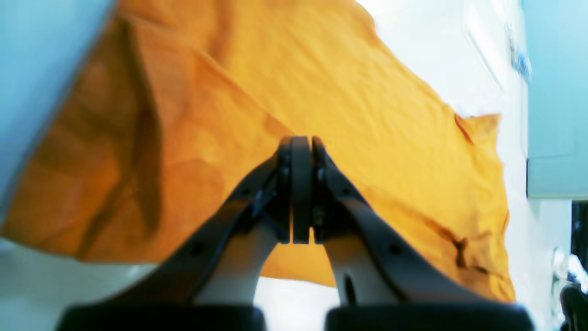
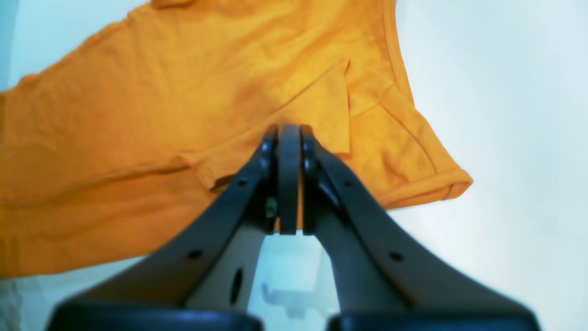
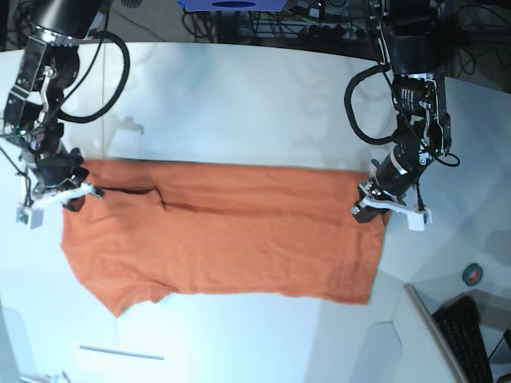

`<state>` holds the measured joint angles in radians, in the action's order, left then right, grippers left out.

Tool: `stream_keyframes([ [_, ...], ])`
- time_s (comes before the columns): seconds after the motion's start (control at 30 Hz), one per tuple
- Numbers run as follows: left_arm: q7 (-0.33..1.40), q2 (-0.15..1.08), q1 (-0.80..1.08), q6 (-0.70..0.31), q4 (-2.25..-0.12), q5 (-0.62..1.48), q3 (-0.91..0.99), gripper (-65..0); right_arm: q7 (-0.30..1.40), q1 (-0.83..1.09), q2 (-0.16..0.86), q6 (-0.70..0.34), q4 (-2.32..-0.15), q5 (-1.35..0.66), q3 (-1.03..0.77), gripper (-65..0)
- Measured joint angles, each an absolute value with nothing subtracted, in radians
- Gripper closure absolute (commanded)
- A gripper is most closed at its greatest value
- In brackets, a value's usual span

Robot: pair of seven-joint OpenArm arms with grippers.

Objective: Layout the t-shirt on the table in an organized manner, then fold the t-shirt properly
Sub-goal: 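Pull the held edge with both grippers to straighten the shirt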

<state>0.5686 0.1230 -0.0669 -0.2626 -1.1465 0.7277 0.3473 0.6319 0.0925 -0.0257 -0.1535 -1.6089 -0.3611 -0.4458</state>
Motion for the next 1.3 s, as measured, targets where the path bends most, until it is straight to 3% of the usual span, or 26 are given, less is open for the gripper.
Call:
stream_keyframes([
  [0.17, 0.571, 0.124, -0.089, -0.262, -1.077, 0.723, 0.339, 0.0, 0.627, 0.095, -0.033, -0.154, -1.599, -0.362, -0.445, 0.0],
  [0.33, 0.570, 0.121, -0.104, -0.260, -1.031, 0.652, 0.347, 0.0, 0.633, 0.019, -0.027, -0.150, -1.422, -0.361, -0.440, 0.0],
  [0.43, 0.572, 0.122, -0.097, -0.259, -1.031, 0.607, 0.348, 0.0, 0.635, 0.007, -0.028, -0.250, -1.397, -0.360, -0.438, 0.0],
  [0.7, 0.566, 0.127, -0.085, -0.259, -1.031, 0.600, 0.348, 0.0, 0.628, -0.057, 0.002, -0.289, -1.208, -0.361, -0.215, 0.0],
  [0.8, 0.570, 0.139, -0.072, -0.189, -1.031, 0.601, 0.346, 0.0, 0.623, -0.091, 0.025, -0.281, -1.130, -0.356, -0.216, 0.0],
  [1.3, 0.568, 0.225, -0.058, -0.165, -1.025, 0.606, 0.346, 0.0, 0.511, -0.101, 0.101, -0.308, -0.988, -0.396, -0.216, 0.0],
])
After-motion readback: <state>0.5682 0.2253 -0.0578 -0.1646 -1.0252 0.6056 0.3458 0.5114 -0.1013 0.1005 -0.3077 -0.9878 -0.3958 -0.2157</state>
